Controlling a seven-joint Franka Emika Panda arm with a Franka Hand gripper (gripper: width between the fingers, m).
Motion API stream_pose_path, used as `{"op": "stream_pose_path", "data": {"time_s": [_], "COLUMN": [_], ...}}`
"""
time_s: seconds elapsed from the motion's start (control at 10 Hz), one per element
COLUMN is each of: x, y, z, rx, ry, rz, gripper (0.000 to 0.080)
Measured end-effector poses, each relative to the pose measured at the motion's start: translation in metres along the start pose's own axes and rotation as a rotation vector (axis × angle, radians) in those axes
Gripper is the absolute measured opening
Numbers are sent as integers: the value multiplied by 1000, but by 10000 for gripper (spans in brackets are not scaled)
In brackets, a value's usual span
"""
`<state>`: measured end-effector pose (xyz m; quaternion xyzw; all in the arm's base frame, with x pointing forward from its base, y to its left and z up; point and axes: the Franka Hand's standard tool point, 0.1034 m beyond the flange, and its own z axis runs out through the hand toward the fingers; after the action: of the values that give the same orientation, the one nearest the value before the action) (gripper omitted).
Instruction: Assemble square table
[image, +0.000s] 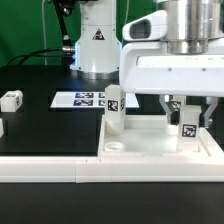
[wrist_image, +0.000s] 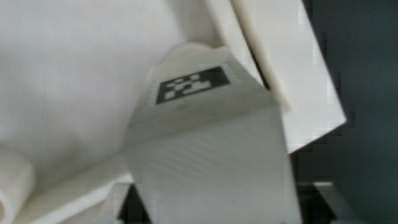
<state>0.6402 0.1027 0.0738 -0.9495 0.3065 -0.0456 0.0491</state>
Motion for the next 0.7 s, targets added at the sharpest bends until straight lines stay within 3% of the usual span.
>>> {"op": "stream_pose_path", "data": {"time_s": [0.3, 0.7], "x": [-1, 1], "y": [-2, 3], "z": [0, 2], "rx": [8, 0], "ry": [-43, -38], "rz": [386, 496], "gripper": [284, 272]}}
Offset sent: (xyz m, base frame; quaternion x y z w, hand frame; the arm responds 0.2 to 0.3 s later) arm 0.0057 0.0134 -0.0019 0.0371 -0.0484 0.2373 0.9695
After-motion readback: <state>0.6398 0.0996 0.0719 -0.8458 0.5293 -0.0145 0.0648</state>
